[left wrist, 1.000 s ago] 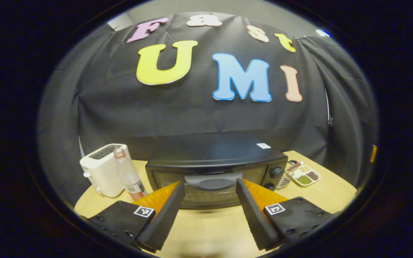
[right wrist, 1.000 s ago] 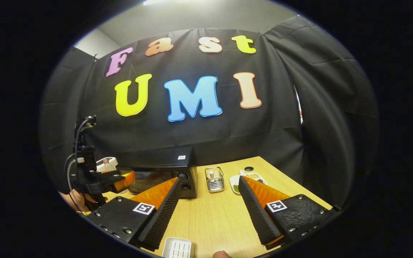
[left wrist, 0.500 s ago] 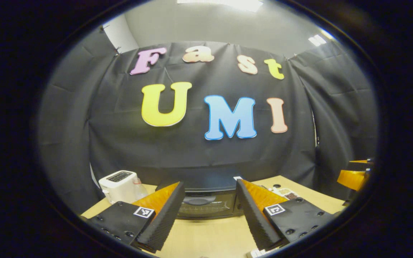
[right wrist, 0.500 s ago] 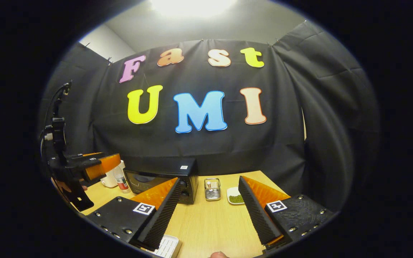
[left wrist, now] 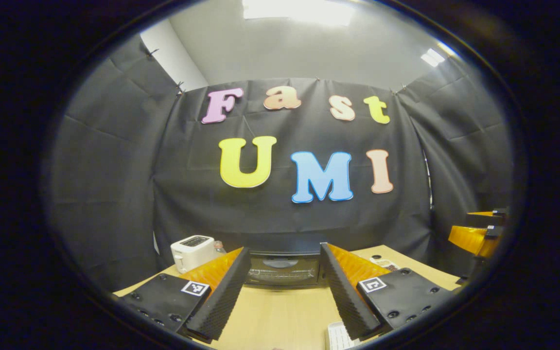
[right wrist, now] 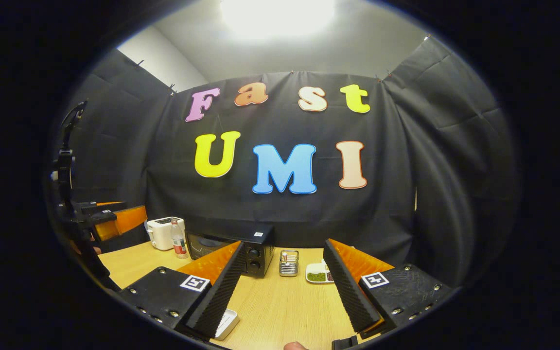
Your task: Open the electric oven with the left hand, put the food in, and close the electric oven.
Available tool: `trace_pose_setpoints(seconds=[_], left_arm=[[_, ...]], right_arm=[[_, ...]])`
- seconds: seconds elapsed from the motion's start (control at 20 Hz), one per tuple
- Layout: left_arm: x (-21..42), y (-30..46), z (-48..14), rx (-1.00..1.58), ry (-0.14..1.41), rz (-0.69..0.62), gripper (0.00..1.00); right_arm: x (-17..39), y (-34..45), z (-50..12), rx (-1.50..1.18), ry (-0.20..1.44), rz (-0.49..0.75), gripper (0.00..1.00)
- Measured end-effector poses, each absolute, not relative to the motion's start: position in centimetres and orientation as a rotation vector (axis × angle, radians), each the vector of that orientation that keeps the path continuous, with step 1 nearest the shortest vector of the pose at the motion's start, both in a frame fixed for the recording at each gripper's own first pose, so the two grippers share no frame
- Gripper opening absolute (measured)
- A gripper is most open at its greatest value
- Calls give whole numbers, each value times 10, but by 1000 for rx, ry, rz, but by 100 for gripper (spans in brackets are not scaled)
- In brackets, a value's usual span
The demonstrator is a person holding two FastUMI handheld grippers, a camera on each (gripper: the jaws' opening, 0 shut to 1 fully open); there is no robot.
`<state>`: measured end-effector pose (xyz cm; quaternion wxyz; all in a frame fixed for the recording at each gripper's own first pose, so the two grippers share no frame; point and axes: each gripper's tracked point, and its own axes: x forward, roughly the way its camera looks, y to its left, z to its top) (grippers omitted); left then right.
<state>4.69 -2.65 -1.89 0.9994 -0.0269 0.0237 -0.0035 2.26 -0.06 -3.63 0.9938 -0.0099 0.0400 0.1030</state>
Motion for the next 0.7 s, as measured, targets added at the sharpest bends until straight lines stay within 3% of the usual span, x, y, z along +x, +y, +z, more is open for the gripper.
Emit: trace_pose_setpoints(seconds=[0.7], left_arm=[[8,12,-3,-17,20,-4,100]], right_arm=[[5,26,-17,64,68,162,98]])
